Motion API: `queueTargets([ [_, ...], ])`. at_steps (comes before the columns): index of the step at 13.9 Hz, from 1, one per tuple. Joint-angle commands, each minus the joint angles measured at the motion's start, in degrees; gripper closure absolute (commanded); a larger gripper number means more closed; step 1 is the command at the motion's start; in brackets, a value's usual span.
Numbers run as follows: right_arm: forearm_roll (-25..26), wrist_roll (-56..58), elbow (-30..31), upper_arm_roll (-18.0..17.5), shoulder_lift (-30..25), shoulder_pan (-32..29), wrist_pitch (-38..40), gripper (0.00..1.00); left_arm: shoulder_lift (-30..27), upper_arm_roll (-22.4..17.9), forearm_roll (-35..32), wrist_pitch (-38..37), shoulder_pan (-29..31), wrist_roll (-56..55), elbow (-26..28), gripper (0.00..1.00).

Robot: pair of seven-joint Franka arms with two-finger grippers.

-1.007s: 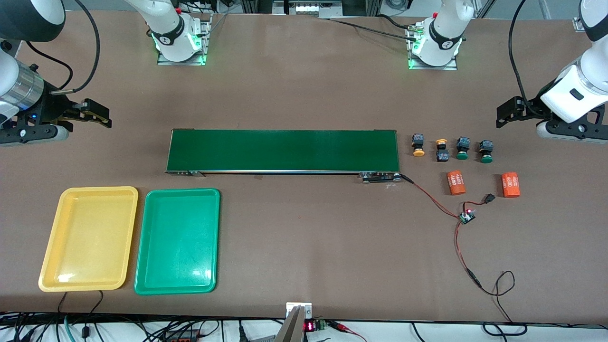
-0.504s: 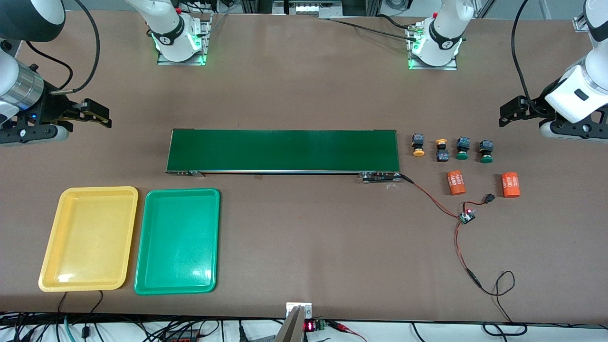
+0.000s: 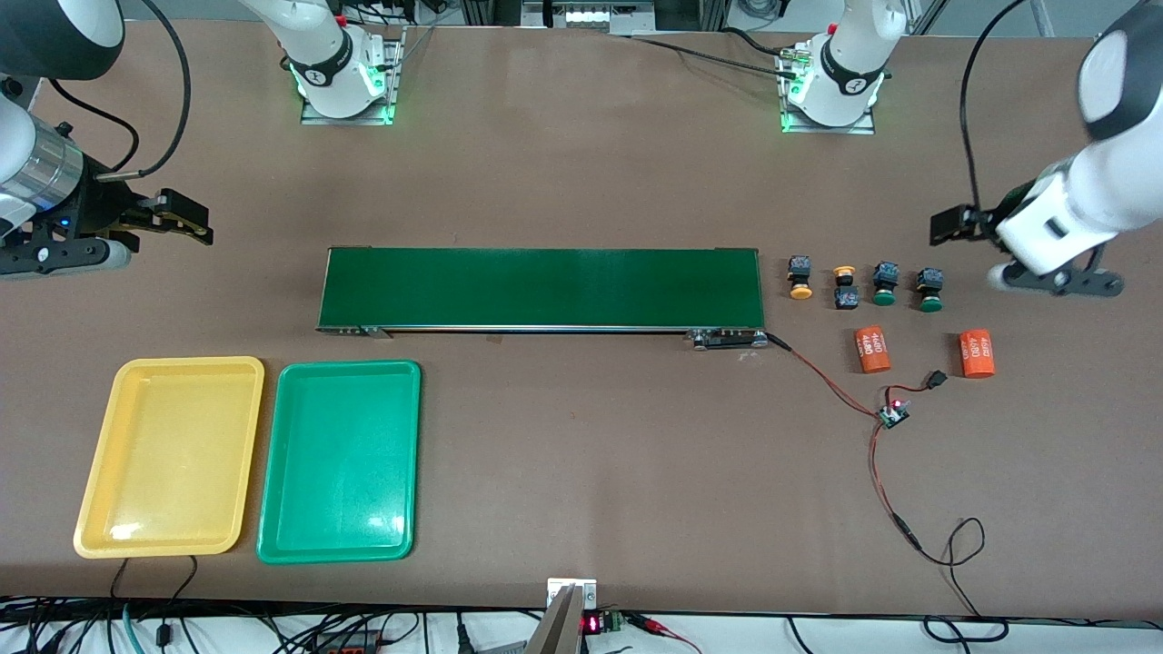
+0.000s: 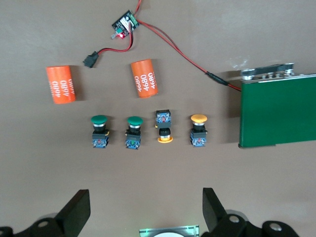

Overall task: Sort buttons by color to trays
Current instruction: 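Reach the left gripper down to an orange cylinder, then grasp the orange cylinder with the left gripper and lift it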

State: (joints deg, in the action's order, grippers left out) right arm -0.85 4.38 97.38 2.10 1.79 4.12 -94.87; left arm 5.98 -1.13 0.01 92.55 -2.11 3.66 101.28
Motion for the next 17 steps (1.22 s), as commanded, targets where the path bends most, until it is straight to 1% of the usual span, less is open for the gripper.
queueTargets([
  [1,-0.11,0.55,0.44,0.1,-0.39,-0.34,0.21,0.0,4.9,0.16,-0.8,5.85,0.26,-0.23,1.54,0.0],
  [3,-0.03,0.55,0.44,0.1,-0.39,-0.34,0.13,0.0,7.45,0.16,-0.8,13.84,0.26,-0.84,4.7,0.0],
  [5,0.06,0.63,0.44,0.1,-0.21,-0.25,0.12,0.0,9.91,0.16,-0.8,24.29,0.26,-1.55,8.73,0.0],
  [7,0.06,0.63,0.44,0.1,0.05,-0.16,-0.05,0.0,12.64,0.08,-0.8,32.74,0.26,-1.46,11.38,0.0],
  [12,0.15,0.63,0.35,0.01,0.84,0.28,-0.05,0.0,17.3,-0.8,-0.8,50.15,0.26,-1.37,19.9,0.0],
  [14,1.02,0.63,0.27,-0.16,2.07,0.45,0.3,0.0,18.8,-0.89,-0.8,55.08,0.26,-1.37,21.84,0.02],
  [15,2.42,0.37,0.44,-0.25,2.16,1.24,0.47,0.0,19.24,-0.8,-0.8,55.97,0.26,-1.37,22.11,0.08],
  [17,2.52,-0.07,0.53,-0.25,2.16,2.03,0.48,0.0,19.94,-0.8,-0.8,55.98,0.26,-1.29,22.11,0.39],
])
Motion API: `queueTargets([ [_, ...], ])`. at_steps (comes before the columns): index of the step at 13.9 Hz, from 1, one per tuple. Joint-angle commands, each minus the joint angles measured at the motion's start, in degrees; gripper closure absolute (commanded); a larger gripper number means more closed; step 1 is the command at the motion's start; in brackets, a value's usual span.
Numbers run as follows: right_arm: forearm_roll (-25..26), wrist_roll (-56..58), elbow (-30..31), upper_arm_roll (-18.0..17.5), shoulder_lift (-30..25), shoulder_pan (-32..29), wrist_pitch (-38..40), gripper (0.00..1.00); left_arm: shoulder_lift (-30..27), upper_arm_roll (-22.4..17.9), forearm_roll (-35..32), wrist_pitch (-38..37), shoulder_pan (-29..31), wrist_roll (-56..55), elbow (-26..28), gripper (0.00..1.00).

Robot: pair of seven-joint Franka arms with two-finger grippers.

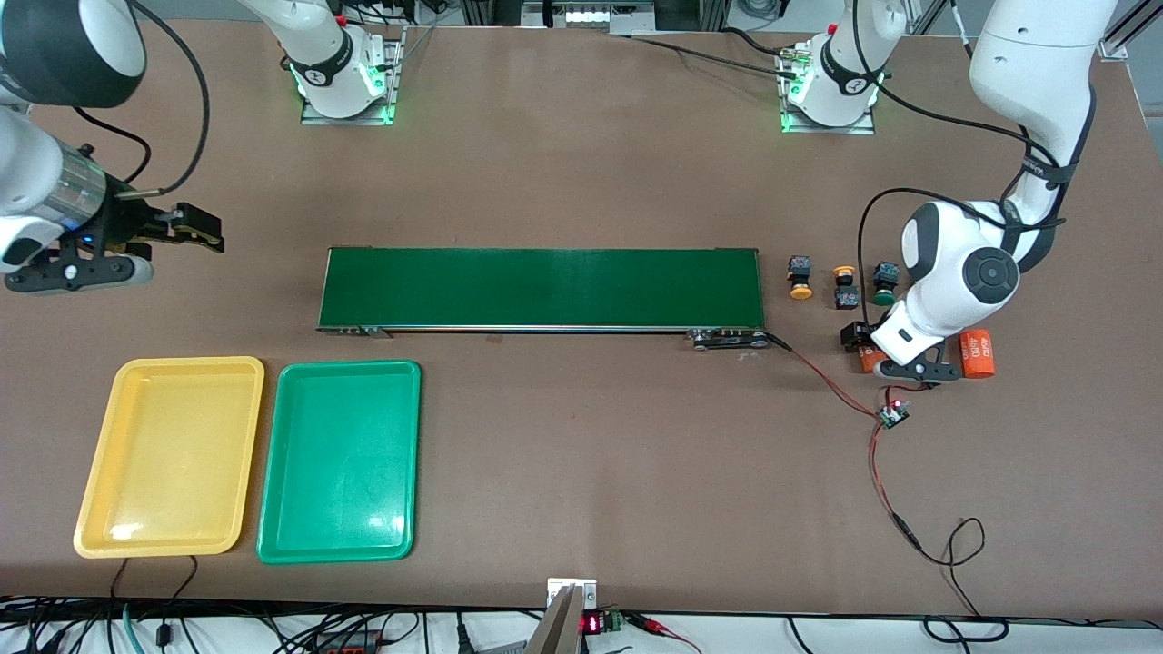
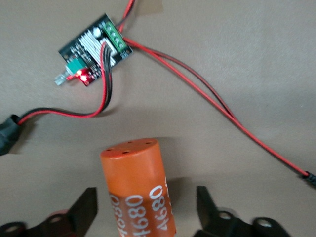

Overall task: Sort buttons by color to trays
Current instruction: 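Grasp the orange cylinder with the left gripper and lift it, then lower the orange cylinder onto the green belt and open the left gripper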

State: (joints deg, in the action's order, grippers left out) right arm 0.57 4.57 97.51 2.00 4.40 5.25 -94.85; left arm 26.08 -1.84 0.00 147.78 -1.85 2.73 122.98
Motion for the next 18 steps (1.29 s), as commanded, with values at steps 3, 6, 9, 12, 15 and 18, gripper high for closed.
queueTargets([
  [3,1.1,-0.26,0.67,-0.15,-0.44,0.99,0.72,0.0,-0.59,-0.19,-0.79,-0.03,0.0,-0.53,-0.37,0.73],
  [6,1.01,-0.44,0.58,-0.24,-0.44,0.99,1.16,0.0,-5.42,0.43,-0.88,-9.91,-0.44,-0.27,-4.13,0.75],
  [9,0.49,-0.61,0.67,-0.24,-0.44,0.99,1.16,0.0,-7.45,5.67,-0.88,-26.96,-1.23,3.75,-11.08,0.74],
  [12,0.31,-0.7,0.84,-0.24,-0.44,0.99,1.16,0.0,-7.89,14.38,-0.79,-30.18,-1.32,4.91,-11.54,0.73],
  [15,0.31,-0.09,0.84,-0.24,-0.18,0.99,1.16,0.0,-6.93,21.94,-0.88,-30.0,-1.58,12.51,-11.1,0.74],
  [18,0.22,0.09,0.84,-0.24,-0.01,0.9,1.16,0.0,-4.21,22.84,-0.96,-26.24,-4.74,27.99,-10.4,0.74],
])
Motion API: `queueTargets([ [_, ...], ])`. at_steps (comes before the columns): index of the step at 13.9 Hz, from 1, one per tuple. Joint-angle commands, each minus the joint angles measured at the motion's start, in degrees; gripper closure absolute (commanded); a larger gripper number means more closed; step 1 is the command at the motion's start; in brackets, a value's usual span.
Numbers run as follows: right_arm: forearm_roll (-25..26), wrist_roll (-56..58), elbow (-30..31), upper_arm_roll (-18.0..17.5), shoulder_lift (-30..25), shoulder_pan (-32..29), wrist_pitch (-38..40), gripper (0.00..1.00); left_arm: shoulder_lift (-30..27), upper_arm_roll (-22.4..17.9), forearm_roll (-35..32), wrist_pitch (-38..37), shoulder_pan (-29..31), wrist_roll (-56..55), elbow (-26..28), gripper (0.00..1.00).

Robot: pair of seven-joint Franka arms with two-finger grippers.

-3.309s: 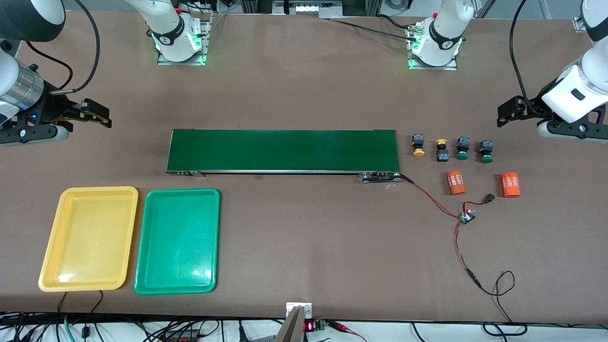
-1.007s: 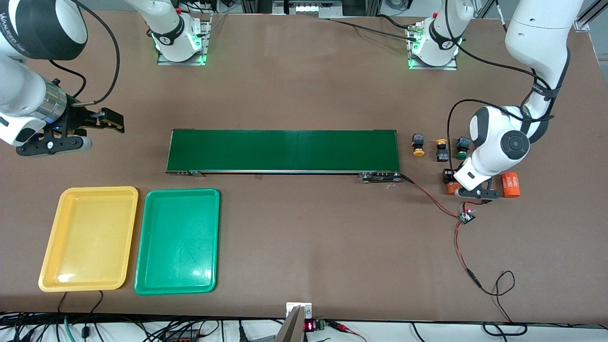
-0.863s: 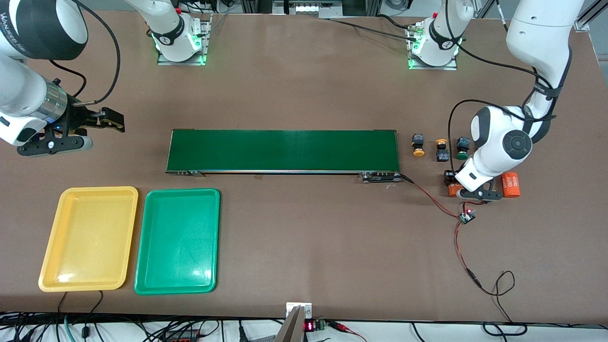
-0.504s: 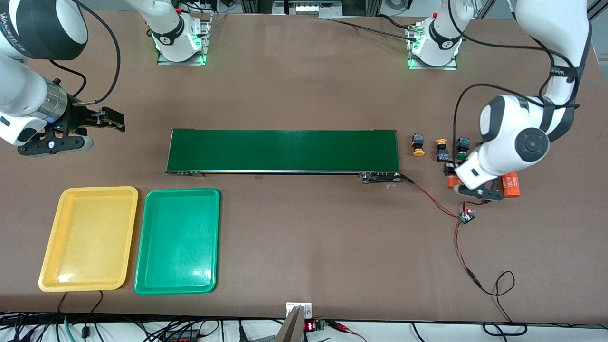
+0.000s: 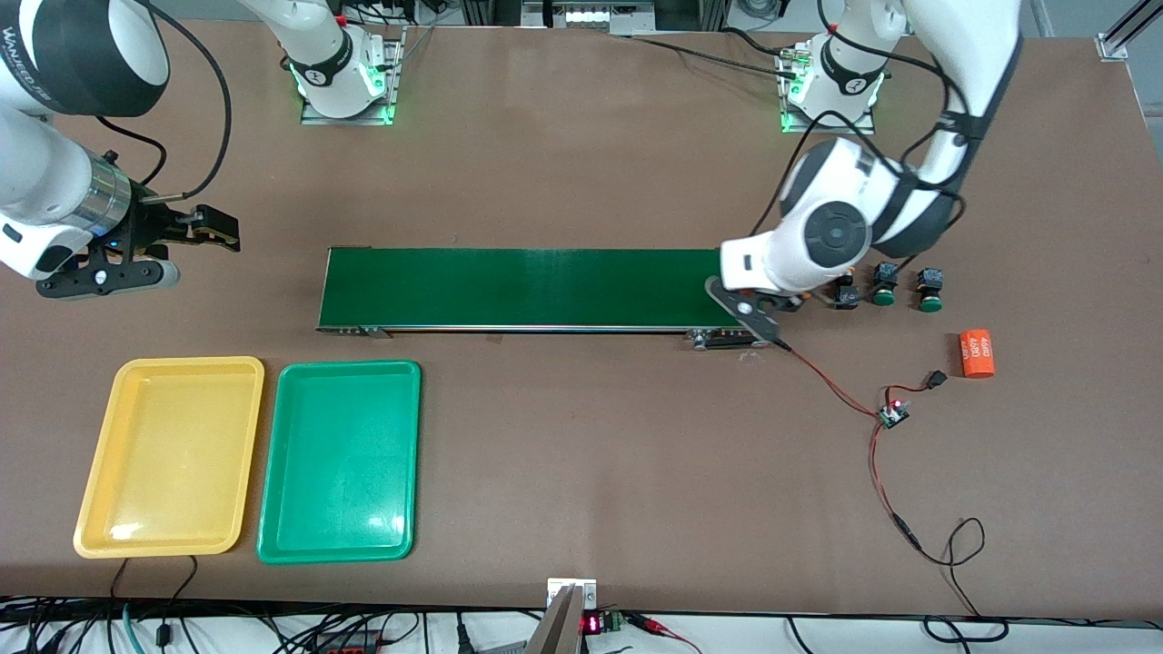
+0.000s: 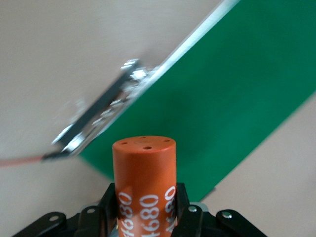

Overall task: Sort buttons by color to trays
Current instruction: 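Lower the orange cylinder onto the green belt and open the left gripper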

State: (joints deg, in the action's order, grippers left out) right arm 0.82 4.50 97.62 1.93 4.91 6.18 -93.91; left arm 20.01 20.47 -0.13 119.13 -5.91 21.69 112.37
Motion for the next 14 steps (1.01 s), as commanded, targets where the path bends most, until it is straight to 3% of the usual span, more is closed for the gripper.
queueTargets([
  [1,-0.02,0.24,0.65,-0.17,-0.43,-0.02,0.22,0.0,2.4,1.23,-0.92,5.29,-0.94,13.25,1.18,0.74],
  [4,-0.02,0.42,0.73,-0.17,-0.42,-0.11,0.3,0.0,2.49,1.24,-0.93,12.52,-0.94,26.69,4.17,0.72],
  [6,-0.2,0.33,0.65,-0.17,-0.42,-0.02,0.48,0.0,1.71,2.55,-0.84,12.62,-1.03,30.68,5.39,0.64],
  [7,-0.2,0.33,0.65,-0.17,-0.42,-0.02,0.48,0.0,1.27,2.82,-0.84,12.62,-1.03,30.69,6.1,0.45],
  [8,-0.29,0.33,0.65,-0.17,-0.42,-0.02,0.48,0.0,1.26,2.91,-0.84,12.62,-1.03,30.78,6.19,0.0],
  [12,-0.29,0.33,0.65,-0.17,-0.42,-0.02,0.74,0.0,-1.62,2.56,-0.58,11.05,-0.16,29.3,5.49,0.0],
  [14,-0.29,0.33,0.65,-0.17,-0.42,-0.02,0.83,0.0,-4.44,-0.06,-0.31,6.67,0.54,23.96,5.05,0.0],
])
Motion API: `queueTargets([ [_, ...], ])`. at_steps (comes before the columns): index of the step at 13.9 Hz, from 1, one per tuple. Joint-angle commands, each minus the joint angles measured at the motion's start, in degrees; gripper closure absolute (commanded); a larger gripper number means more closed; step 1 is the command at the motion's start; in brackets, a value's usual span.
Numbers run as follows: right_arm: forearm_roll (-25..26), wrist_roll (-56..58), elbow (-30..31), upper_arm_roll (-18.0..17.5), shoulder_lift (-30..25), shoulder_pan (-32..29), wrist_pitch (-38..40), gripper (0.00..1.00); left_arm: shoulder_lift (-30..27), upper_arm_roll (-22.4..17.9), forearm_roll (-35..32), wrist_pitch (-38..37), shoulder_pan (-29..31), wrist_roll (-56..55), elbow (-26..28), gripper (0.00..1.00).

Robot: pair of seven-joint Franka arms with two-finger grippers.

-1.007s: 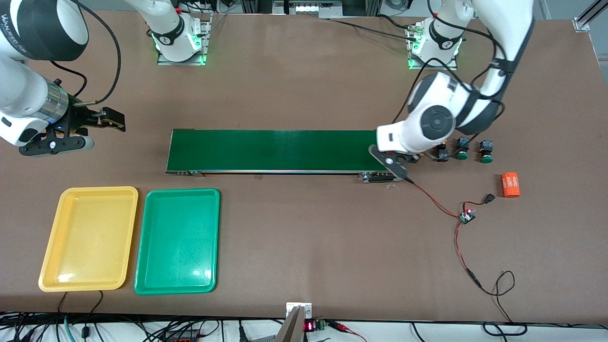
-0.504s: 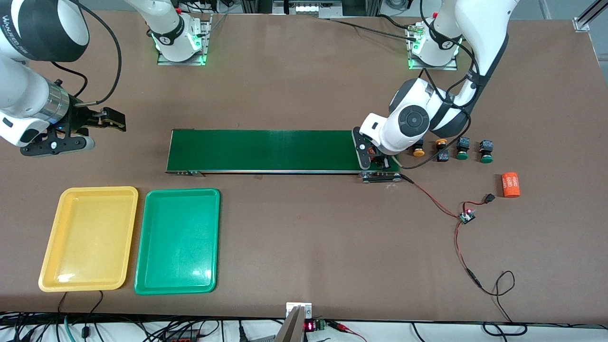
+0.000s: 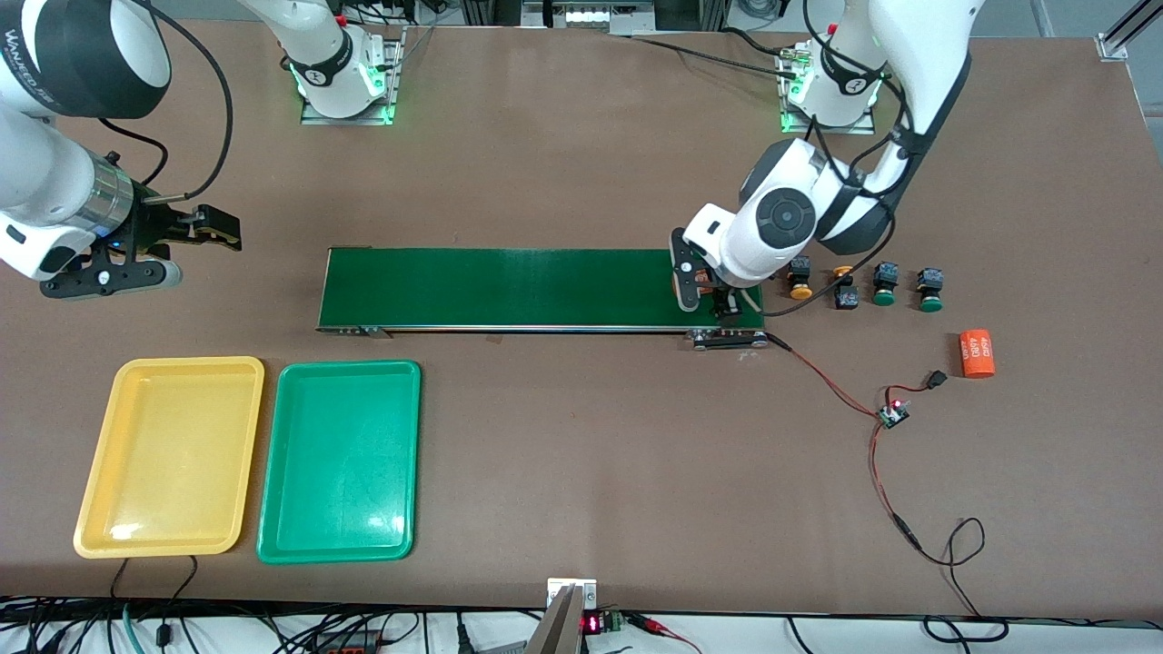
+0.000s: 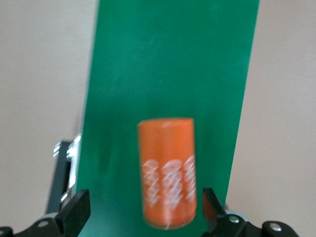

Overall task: Sort buttons by color to trays
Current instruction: 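Lower the orange cylinder onto the green belt and open the left gripper, then move the left gripper over a yellow-capped button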

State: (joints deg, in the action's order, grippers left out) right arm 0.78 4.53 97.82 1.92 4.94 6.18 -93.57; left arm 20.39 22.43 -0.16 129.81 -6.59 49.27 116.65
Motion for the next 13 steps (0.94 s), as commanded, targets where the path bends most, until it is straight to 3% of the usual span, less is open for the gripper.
queueTargets([
  [1,-0.26,0.31,0.44,-0.17,-0.46,-0.03,0.49,0.0,-5.53,-3.61,-0.28,-6.56,1.23,-7.83,0.59,0.0],
  [5,-0.26,0.31,0.53,-0.17,-0.46,-0.03,0.58,0.0,-5.53,-10.03,-0.37,-10.63,1.23,-19.99,1.2,0.0],
  [6,-0.26,0.31,0.53,-0.17,-0.37,-0.2,0.58,0.0,-6.06,-12.48,-0.45,-13.07,1.31,-36.36,4.6,0.0],
  [8,-0.26,0.39,0.53,-0.08,-0.2,-0.2,0.58,0.0,-6.5,-12.59,-0.45,-12.66,1.32,-47.56,7.7,0.0],
  [13,-0.26,0.39,0.53,-0.08,-0.2,-0.2,0.58,0.0,-6.24,-13.46,-0.45,-13.36,1.67,-51.73,8.24,0.0],
])
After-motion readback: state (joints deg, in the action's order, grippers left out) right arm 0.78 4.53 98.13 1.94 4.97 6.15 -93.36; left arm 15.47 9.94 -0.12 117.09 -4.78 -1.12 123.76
